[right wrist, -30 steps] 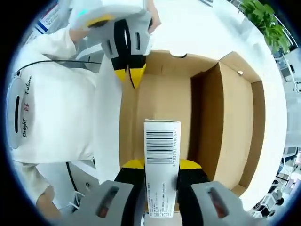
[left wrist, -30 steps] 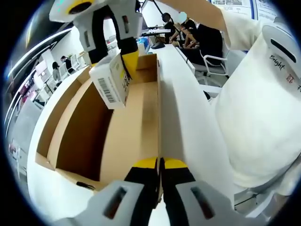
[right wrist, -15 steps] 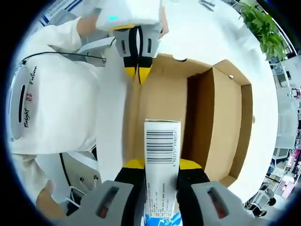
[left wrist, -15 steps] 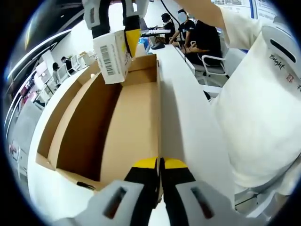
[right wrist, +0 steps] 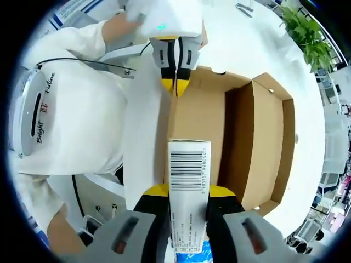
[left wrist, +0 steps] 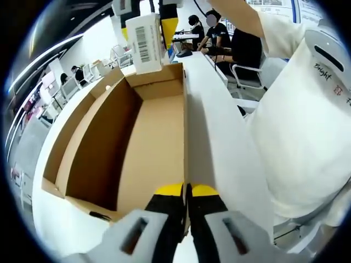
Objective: Operate the shoe box by opening the lid, removing the specified soft item, and placing it in the target area until the item is outside and the box remains undamaged.
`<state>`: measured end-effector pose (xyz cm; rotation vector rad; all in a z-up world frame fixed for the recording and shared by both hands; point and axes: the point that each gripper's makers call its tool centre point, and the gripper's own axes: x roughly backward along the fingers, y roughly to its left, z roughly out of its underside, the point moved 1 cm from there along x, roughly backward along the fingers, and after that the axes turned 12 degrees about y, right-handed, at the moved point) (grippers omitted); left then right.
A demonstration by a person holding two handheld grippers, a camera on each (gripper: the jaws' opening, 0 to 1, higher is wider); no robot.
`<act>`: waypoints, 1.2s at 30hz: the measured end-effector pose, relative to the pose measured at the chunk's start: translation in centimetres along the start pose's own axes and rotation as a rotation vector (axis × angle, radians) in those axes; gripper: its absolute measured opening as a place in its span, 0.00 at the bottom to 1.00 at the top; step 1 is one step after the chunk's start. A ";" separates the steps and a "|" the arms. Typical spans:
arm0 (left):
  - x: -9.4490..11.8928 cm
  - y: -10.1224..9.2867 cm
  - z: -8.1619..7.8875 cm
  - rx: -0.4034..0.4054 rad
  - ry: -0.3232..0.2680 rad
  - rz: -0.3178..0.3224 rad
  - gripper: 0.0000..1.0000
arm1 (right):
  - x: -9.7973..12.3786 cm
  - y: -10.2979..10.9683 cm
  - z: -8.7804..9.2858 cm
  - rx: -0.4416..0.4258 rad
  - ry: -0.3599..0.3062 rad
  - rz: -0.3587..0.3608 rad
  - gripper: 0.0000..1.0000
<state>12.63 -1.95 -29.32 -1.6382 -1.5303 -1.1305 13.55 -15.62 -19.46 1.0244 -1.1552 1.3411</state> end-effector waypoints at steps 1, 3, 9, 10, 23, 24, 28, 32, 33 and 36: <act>0.1 0.1 0.0 0.005 -0.004 0.002 0.01 | 0.2 -0.2 0.4 -0.002 0.009 0.012 0.21; 0.1 0.1 0.0 0.004 -0.004 0.003 0.01 | 0.5 0.0 1.1 -0.013 0.022 0.021 0.21; 0.0 0.2 0.0 0.001 0.004 0.010 0.01 | 0.9 1.5 2.3 -0.011 0.032 0.005 0.21; 0.0 0.2 0.0 0.002 0.002 0.010 0.01 | 0.8 1.8 2.4 -0.012 0.031 -0.005 0.21; -0.1 0.3 0.0 0.010 0.009 0.015 0.01 | 0.9 4.7 4.1 -0.028 -0.064 0.011 0.21; -0.1 0.3 0.0 0.010 0.008 0.015 0.01 | 0.9 4.7 4.3 -0.033 -0.063 0.011 0.21; -0.1 0.3 0.0 0.020 0.009 0.014 0.01 | 0.6 4.7 5.3 -0.057 -0.048 0.013 0.21; 0.0 0.5 0.0 0.018 0.008 0.015 0.01 | 0.3 5.5 6.5 -0.063 -0.032 -0.013 0.21; 0.0 0.5 0.0 0.018 0.008 0.015 0.01 | 0.3 5.4 6.7 -0.070 -0.037 -0.006 0.21; -0.1 0.4 0.0 0.019 0.010 0.017 0.01 | 0.3 5.5 7.2 -0.094 -0.026 -0.003 0.21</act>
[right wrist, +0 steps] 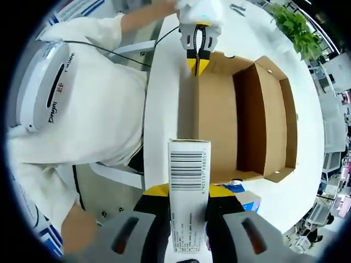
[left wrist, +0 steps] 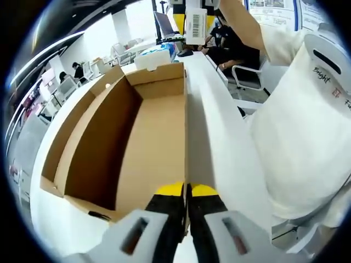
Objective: Operate the shoe box by opening the lid, removing the specified soft item, and placing it in the target area until the item is outside and the box remains undamaged.
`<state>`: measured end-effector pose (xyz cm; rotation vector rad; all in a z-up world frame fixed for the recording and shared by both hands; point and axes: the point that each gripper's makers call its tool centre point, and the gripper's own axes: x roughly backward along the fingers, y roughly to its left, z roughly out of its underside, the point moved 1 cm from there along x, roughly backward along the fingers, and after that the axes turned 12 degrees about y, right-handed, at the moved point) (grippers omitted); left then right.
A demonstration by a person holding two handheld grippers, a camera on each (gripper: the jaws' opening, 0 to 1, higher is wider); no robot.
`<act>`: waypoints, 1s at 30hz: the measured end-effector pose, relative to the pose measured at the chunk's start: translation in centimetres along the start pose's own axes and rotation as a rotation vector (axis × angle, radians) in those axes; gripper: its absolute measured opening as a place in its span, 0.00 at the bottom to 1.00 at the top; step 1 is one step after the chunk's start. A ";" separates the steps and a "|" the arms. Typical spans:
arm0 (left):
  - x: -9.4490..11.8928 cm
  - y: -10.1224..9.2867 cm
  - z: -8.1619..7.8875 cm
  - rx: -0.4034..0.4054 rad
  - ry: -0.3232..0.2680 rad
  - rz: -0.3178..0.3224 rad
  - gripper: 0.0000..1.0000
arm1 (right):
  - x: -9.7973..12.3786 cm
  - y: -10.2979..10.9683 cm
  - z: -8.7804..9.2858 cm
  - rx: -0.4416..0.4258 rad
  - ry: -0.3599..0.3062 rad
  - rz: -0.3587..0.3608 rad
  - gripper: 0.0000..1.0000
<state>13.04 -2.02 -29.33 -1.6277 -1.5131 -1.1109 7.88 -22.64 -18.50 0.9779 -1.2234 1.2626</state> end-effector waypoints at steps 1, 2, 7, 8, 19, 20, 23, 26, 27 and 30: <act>0.0 0.0 0.0 -0.001 0.000 0.000 0.01 | 0.0 0.1 0.2 -0.001 0.010 0.003 0.21; 0.0 0.0 0.0 -0.001 -0.002 -0.001 0.01 | 0.0 0.0 0.3 -0.004 0.014 0.008 0.21; 0.1 0.3 0.0 -0.003 -0.004 -0.005 0.01 | -0.2 -0.1 0.7 0.002 0.013 0.034 0.21; 0.1 0.3 0.1 -0.003 -0.003 -0.004 0.01 | -0.4 -0.1 0.8 0.000 0.014 0.036 0.21; 0.0 0.6 0.2 -0.008 -0.008 -0.003 0.01 | -2.3 0.4 2.7 -0.054 0.052 0.033 0.21; 0.0 0.7 0.2 -0.008 -0.009 -0.004 0.01 | -2.4 0.7 2.8 -0.051 0.047 0.023 0.21; 0.0 0.7 0.2 -0.007 -0.007 -0.004 0.01 | -2.3 1.1 3.1 -0.053 0.023 0.018 0.21; 0.0 0.6 0.2 -0.006 -0.005 -0.003 0.01 | -2.4 1.2 3.8 -0.060 0.018 0.030 0.21; 0.0 0.6 0.2 -0.005 -0.005 -0.003 0.01 | -2.6 1.2 3.9 -0.061 0.019 0.031 0.21; 0.0 0.6 0.2 -0.005 -0.002 -0.003 0.01 | -3.1 1.3 4.3 -0.066 0.026 0.025 0.21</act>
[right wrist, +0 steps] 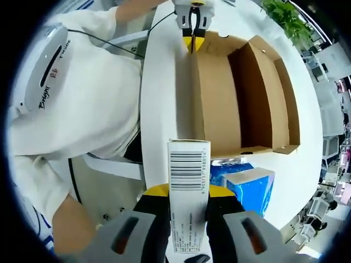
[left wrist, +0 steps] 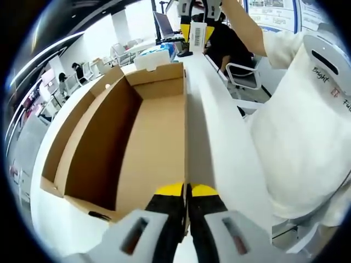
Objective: Operate the shoe box by opening the lid, removing the specified soft item, and placing it in the target area until the item is outside and the box remains undamaged.
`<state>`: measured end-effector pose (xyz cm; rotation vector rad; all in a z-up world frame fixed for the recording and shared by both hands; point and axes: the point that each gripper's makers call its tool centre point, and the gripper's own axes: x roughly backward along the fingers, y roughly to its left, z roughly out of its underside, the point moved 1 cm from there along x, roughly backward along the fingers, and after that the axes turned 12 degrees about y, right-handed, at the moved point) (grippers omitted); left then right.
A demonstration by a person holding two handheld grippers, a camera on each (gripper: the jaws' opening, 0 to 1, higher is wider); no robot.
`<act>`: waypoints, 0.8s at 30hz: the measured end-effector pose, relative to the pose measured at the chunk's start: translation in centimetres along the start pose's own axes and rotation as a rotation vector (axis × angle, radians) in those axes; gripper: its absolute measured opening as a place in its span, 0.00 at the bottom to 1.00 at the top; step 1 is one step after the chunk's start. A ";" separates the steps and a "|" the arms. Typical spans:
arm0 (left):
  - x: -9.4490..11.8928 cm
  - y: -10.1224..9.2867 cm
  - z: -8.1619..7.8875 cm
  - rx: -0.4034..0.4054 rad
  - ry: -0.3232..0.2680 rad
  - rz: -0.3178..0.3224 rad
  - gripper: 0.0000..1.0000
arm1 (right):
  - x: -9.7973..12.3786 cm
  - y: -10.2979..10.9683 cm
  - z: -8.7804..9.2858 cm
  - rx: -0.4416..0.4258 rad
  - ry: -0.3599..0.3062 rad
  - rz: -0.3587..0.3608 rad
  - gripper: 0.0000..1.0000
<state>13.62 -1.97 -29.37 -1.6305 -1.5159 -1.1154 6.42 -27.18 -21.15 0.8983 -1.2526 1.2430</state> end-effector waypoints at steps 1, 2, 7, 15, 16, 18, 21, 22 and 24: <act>0.0 0.0 0.0 0.000 0.000 0.000 0.01 | -0.2 0.0 0.1 -0.001 0.002 -0.001 0.21; 0.0 0.0 0.0 -0.001 -0.001 -0.001 0.01 | -0.3 0.0 0.1 -0.001 0.002 -0.003 0.21; 0.0 -0.1 0.0 0.000 -0.003 -0.001 0.01 | -0.9 0.0 0.2 -0.010 -0.016 -0.009 0.21; 0.0 -0.1 0.0 0.002 -0.004 0.013 0.01 | -1.5 -0.1 0.2 -0.019 0.005 -0.021 0.21; 0.0 -0.2 0.0 0.001 -0.003 0.013 0.01 | -1.4 -0.1 0.3 -0.022 0.002 -0.025 0.21; 0.0 -0.2 0.1 -0.003 -0.001 0.011 0.01 | -1.6 -0.1 0.6 -0.031 -0.012 -0.023 0.21; 0.0 -0.2 0.1 -0.004 -0.003 0.008 0.01 | -2.4 0.0 0.9 -0.035 -0.024 -0.030 0.21; 0.0 -0.2 0.1 -0.002 -0.004 0.006 0.01 | -2.9 0.0 1.0 -0.038 -0.014 -0.037 0.21; 0.0 -0.2 0.1 -0.004 -0.007 0.004 0.01 | -3.5 -0.2 1.3 -0.039 0.007 -0.034 0.21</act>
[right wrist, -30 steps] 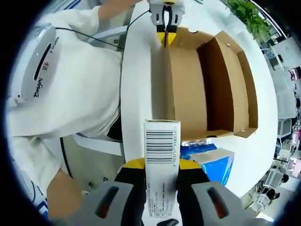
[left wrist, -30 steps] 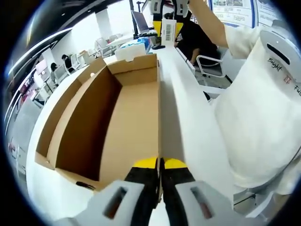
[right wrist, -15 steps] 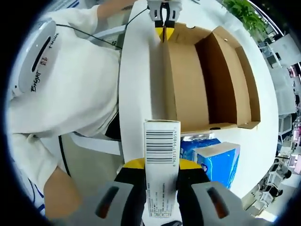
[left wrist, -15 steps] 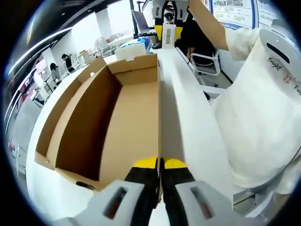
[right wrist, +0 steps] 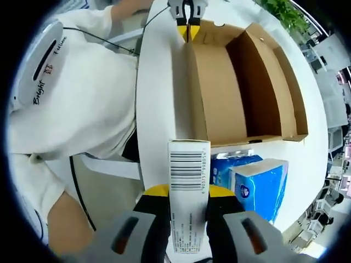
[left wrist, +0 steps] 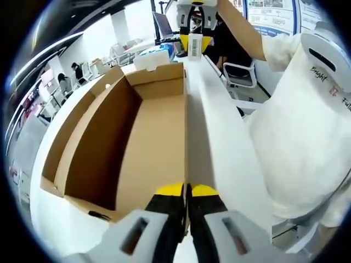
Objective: Operate the shoe box by opening the lid, removing the specified soft item, and placing it in the target area until the item is outside and the box remains undamaged.
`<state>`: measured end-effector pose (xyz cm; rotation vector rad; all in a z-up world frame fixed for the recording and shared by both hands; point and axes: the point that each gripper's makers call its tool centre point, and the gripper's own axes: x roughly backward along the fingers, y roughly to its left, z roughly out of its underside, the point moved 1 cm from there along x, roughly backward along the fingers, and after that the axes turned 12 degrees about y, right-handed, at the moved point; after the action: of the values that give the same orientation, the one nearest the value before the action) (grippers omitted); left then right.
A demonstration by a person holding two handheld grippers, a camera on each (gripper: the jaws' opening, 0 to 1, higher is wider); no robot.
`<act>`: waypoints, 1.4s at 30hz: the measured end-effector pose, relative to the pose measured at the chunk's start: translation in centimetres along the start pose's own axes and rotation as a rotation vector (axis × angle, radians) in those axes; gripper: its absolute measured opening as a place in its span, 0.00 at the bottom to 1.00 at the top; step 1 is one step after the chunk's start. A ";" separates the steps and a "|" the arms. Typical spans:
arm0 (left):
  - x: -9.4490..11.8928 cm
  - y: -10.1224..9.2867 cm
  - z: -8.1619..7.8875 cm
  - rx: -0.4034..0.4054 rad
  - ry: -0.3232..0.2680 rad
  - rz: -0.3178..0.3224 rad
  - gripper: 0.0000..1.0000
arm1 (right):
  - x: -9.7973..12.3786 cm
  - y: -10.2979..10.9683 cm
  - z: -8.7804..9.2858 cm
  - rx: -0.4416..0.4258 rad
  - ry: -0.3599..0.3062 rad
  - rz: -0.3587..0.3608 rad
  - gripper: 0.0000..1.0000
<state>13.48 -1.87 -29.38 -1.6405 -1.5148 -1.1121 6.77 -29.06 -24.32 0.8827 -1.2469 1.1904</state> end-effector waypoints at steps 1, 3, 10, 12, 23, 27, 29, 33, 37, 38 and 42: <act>0.0 0.0 0.0 0.001 -0.001 -0.001 0.01 | -0.3 -0.1 0.1 -0.008 0.009 -0.004 0.21; 0.0 0.0 0.0 -0.002 -0.003 -0.003 0.01 | -0.7 -0.2 0.4 -0.022 0.023 0.007 0.21; -0.1 -0.2 -0.1 -0.034 -0.004 -0.010 0.01 | -2.5 0.2 0.9 0.001 0.004 0.000 0.21; -0.1 -0.1 -0.1 -0.030 -0.002 -0.009 0.01 | -3.0 0.1 1.1 0.000 0.008 0.002 0.21; -0.1 -0.1 -0.1 -0.007 0.004 0.000 0.01 | -4.8 0.0 1.8 0.014 -0.015 -0.002 0.21; -0.1 -0.1 -0.1 -0.011 0.002 -0.003 0.01 | -5.3 -0.4 2.0 0.013 -0.017 0.000 0.21; -0.1 0.0 -0.1 -0.012 -0.001 -0.003 0.01 | -5.5 -0.5 2.3 0.018 -0.005 0.003 0.21; 0.0 0.0 -0.1 -0.016 -0.006 -0.005 0.01 | -5.8 -0.4 2.7 0.018 0.007 -0.002 0.21; 0.0 0.0 -0.1 -0.026 -0.010 -0.012 0.01 | -5.9 -0.1 3.0 0.007 0.001 -0.013 0.21; 0.0 0.0 -0.1 -0.029 -0.010 -0.012 0.01 | -6.0 -0.1 3.1 0.008 0.002 -0.010 0.21; 0.0 0.0 -0.1 -0.028 -0.010 -0.014 0.01 | -6.7 -0.2 3.1 0.015 -0.005 -0.011 0.21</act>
<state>13.46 -1.98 -29.35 -1.6592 -1.5258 -1.1390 6.78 -33.29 -30.41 0.9022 -1.2372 1.1908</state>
